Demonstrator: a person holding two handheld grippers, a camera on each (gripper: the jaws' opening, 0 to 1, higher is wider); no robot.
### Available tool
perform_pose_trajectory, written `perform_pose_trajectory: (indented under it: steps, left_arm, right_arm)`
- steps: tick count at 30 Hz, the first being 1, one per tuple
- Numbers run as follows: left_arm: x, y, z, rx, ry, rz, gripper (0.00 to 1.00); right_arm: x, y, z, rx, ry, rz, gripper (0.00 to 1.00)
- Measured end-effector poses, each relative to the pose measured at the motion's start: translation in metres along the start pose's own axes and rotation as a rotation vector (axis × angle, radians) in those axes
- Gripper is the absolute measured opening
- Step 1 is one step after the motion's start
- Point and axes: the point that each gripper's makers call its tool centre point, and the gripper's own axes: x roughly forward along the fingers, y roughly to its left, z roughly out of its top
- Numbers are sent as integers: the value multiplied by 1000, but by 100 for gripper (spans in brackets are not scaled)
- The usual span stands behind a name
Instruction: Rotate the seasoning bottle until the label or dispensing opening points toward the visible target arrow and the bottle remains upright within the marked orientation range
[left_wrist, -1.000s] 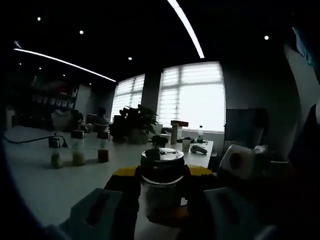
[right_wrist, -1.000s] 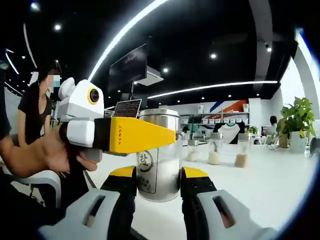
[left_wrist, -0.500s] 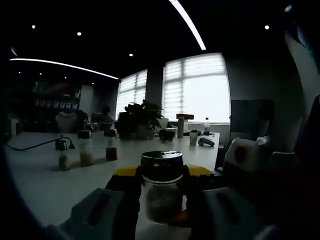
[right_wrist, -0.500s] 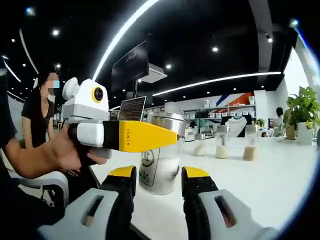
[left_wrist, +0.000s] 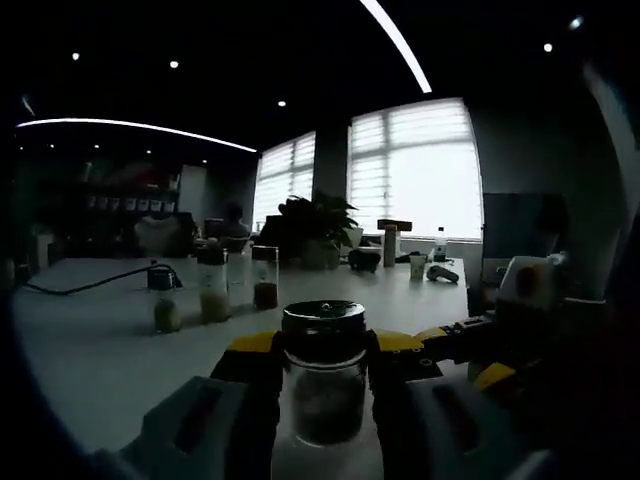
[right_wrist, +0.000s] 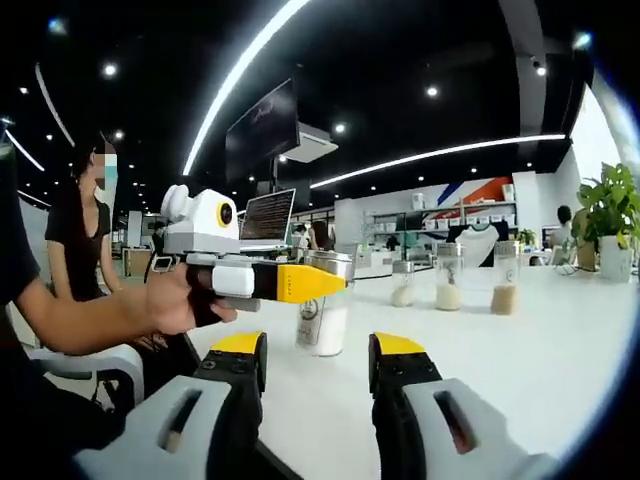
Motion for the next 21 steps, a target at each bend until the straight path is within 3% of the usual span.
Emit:
perform_pose_trajectory:
  steps: [3,10,17,21]
  left_arm:
    - [-1,12,-2,29,6,17,35]
    - [-6,44,-6,0,22,45,35]
    - [-2,62,-10,-21,29,52,35]
    - [3,68,-13,9,49,64,35]
  right_arm:
    - [-1,-3,0,-3,-3,-9,43]
    - [-2,-9,-3,-14,4,-31,44]
    - [-2,-11,-4,-12,7,-36,45]
    - [-2,-11,-4,-17,6,-39,45]
